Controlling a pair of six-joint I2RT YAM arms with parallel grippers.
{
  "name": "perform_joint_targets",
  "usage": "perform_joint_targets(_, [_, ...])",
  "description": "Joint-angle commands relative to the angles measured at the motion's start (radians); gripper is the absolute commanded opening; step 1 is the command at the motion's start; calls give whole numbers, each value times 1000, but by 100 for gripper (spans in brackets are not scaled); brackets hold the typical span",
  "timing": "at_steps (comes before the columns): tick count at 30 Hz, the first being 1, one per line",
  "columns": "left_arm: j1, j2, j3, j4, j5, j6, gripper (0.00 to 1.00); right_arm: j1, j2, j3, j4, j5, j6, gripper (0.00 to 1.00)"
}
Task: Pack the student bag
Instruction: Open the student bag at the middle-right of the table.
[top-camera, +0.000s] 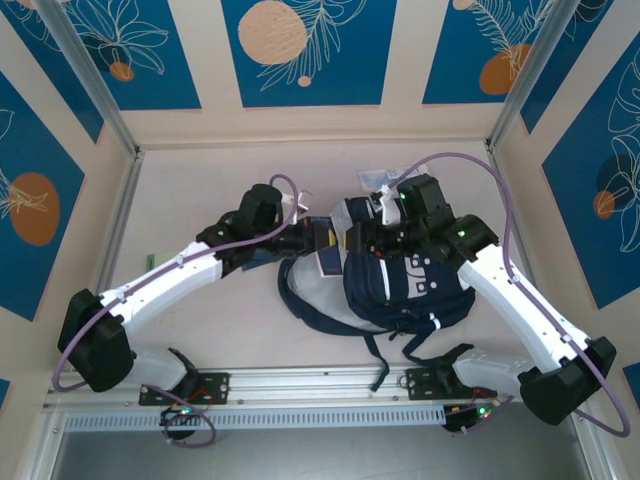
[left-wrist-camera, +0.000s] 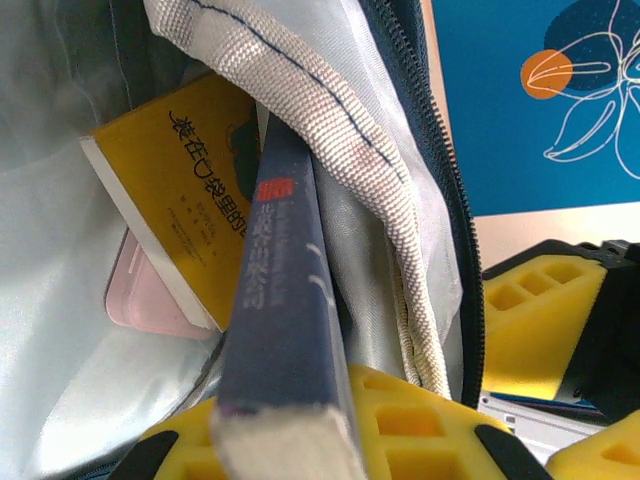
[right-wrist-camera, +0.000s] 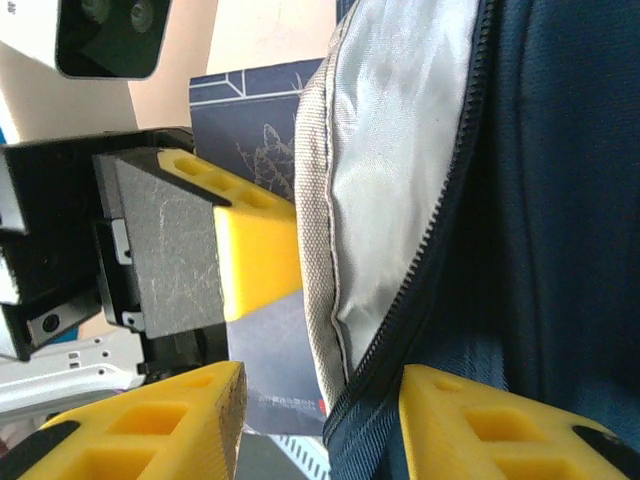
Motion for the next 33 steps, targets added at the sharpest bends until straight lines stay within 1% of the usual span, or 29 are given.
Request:
perform_joint_targets(1, [-30, -48, 16, 153, 57, 5, 0, 18, 22, -9, 19, -22, 48, 46])
perform_joint_targets(9, [-31, -59, 14, 157, 57, 7, 0, 51, 21, 1, -97, 83, -4, 48])
perform_joint_targets(12, [-32, -67, 6, 171, 56, 4, 0, 65, 22, -9, -100, 89, -9, 48])
perform_joint_targets(15, [-34, -71, 0, 193, 60, -3, 0, 102, 39, -23, -63, 90, 9, 45])
perform_joint_targets(16, [-34, -69, 0, 201, 63, -5, 0, 118, 49, -26, -51, 99, 12, 43])
perform_joint_targets(18, [-36, -67, 0, 209, 68, -8, 0, 130, 71, -22, -42, 112, 7, 30])
perform_joint_targets(20, [-36, -68, -6, 203, 65, -3, 0, 121, 79, -4, -62, 144, -7, 7])
perform_joint_targets(21, [-36, -72, -7, 187, 59, 7, 0, 110, 76, 10, -80, 155, -15, 0])
perform_joint_targets(24, [-34, -85, -7, 75, 23, 68, 0, 44, 38, 79, -141, 132, -83, 0])
perform_joint_targets(29, [-24, -83, -24, -32, -4, 135, 0, -159, -8, 183, -258, -102, -239, 0])
perform_joint_targets(31, [-18, -68, -25, -55, -11, 147, 0, -229, -6, 203, -294, -194, -287, 0])
perform_joint_targets(33, [-11, -58, -29, -62, -13, 155, 0, -281, -3, 216, -315, -256, -305, 0])
